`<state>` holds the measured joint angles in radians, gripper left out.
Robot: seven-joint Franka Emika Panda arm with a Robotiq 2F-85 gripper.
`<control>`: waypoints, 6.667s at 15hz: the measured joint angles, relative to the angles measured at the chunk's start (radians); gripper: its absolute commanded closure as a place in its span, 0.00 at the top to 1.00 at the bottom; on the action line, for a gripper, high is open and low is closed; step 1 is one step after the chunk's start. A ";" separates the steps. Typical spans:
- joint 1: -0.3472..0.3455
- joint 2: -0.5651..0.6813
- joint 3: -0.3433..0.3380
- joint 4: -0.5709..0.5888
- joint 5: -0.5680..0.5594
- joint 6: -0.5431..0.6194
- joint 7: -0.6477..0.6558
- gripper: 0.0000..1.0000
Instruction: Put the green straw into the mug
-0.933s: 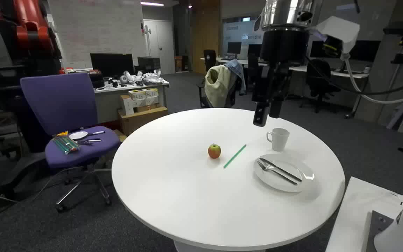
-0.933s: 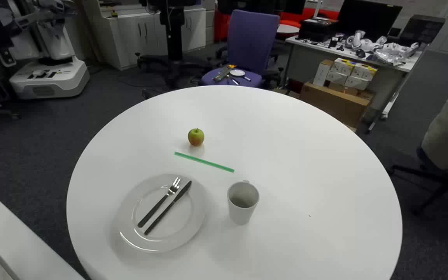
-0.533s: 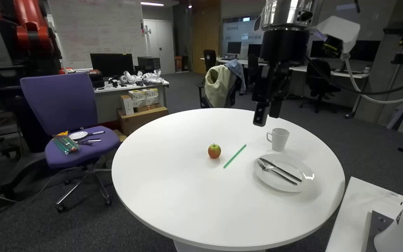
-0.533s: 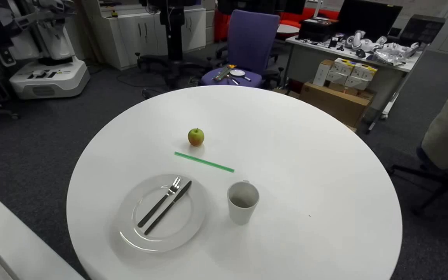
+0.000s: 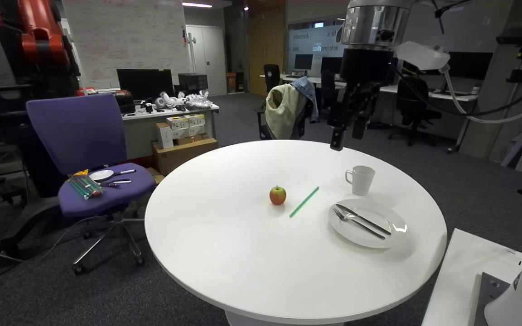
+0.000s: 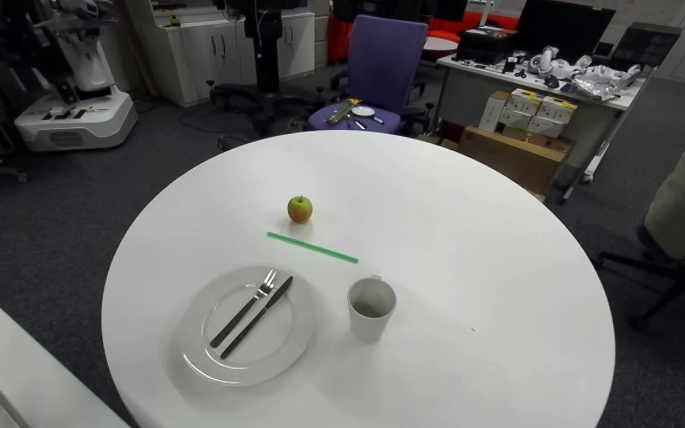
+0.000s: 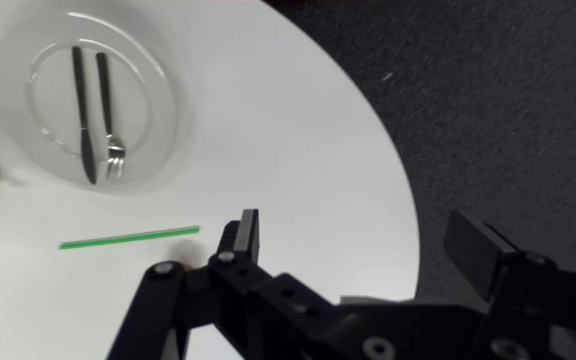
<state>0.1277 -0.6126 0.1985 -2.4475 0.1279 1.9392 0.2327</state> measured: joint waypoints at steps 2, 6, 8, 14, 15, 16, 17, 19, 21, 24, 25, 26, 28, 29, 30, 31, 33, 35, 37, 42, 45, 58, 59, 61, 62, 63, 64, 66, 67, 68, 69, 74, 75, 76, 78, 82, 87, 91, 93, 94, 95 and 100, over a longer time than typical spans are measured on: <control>-0.068 0.001 -0.036 -0.016 -0.044 0.059 0.010 1.00; -0.192 0.037 -0.101 -0.032 -0.086 0.149 0.069 1.00; -0.244 0.075 -0.115 -0.034 -0.102 0.200 0.125 1.00; -0.302 0.163 -0.108 -0.030 -0.090 0.274 0.383 1.00; -0.298 0.164 -0.106 -0.028 -0.083 0.273 0.400 1.00; -0.298 0.164 -0.104 -0.027 -0.080 0.273 0.407 1.00; -0.298 0.164 -0.103 -0.027 -0.078 0.273 0.410 1.00; -0.298 0.164 -0.103 -0.027 -0.078 0.273 0.411 1.00; -0.301 0.170 -0.099 -0.027 -0.095 0.276 0.445 1.00; -0.319 0.199 -0.083 -0.011 -0.147 0.276 0.636 1.00; -0.325 0.218 -0.083 0.000 -0.162 0.276 0.695 1.00; -0.335 0.239 -0.084 0.012 -0.180 0.276 0.750 1.00; -0.357 0.291 -0.095 0.034 -0.221 0.283 0.857 1.00; -0.367 0.322 -0.103 0.045 -0.242 0.298 0.911 1.00; -0.373 0.356 -0.115 0.056 -0.263 0.323 0.967 1.00; -0.377 0.392 -0.127 0.068 -0.279 0.355 1.021 1.00; -0.378 0.468 -0.152 0.097 -0.315 0.432 1.135 1.00; -0.377 0.547 -0.173 0.132 -0.362 0.496 1.262 1.00; -0.365 0.621 -0.195 0.172 -0.397 0.529 1.364 1.00; -0.306 0.752 -0.243 0.247 -0.370 0.533 1.416 1.00; -0.299 0.763 -0.246 0.256 -0.368 0.532 1.416 1.00; -0.250 1.010 -0.339 0.429 -0.254 0.534 1.359 1.00; -0.250 1.044 -0.333 0.455 -0.213 0.534 1.319 1.00; -0.243 1.108 -0.322 0.506 -0.157 0.534 1.269 1.00; -0.238 1.138 -0.319 0.530 -0.140 0.533 1.253 1.00; -0.230 1.163 -0.318 0.551 -0.129 0.533 1.239 1.00; -0.221 1.186 -0.318 0.570 -0.127 0.533 1.227 1.00; -0.204 1.221 -0.320 0.596 -0.126 0.533 1.204 1.00; -0.196 1.235 -0.322 0.605 -0.127 0.533 1.193 1.00; -0.190 1.248 -0.324 0.613 -0.127 0.533 1.182 1.00; -0.185 1.259 -0.327 0.618 -0.127 0.533 1.171 1.00; -0.177 1.302 -0.348 0.628 -0.127 0.533 1.125 1.00; -0.178 1.308 -0.354 0.628 -0.127 0.533 1.118 1.00; -0.178 1.313 -0.361 0.628 -0.127 0.533 1.113 1.00; -0.178 1.317 -0.371 0.628 -0.127 0.533 1.106 1.00; -0.179 1.317 -0.380 0.628 -0.127 0.533 1.087 1.00; -0.180 1.317 -0.376 0.628 -0.120 0.536 0.991 1.00; -0.180 1.317 -0.376 0.630 -0.098 0.537 0.974 1.00; -0.180 1.318 -0.375 0.633 -0.085 0.537 0.972 1.00; -0.180 1.320 -0.375 0.635 -0.079 0.537 0.970 1.00; -0.180 1.324 -0.374 0.639 -0.073 0.537 0.969 1.00; -0.180 1.361 -0.372 0.667 -0.064 0.537 0.967 0.92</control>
<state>-0.0522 0.7481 -0.1732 -1.7804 0.0641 2.4760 1.1995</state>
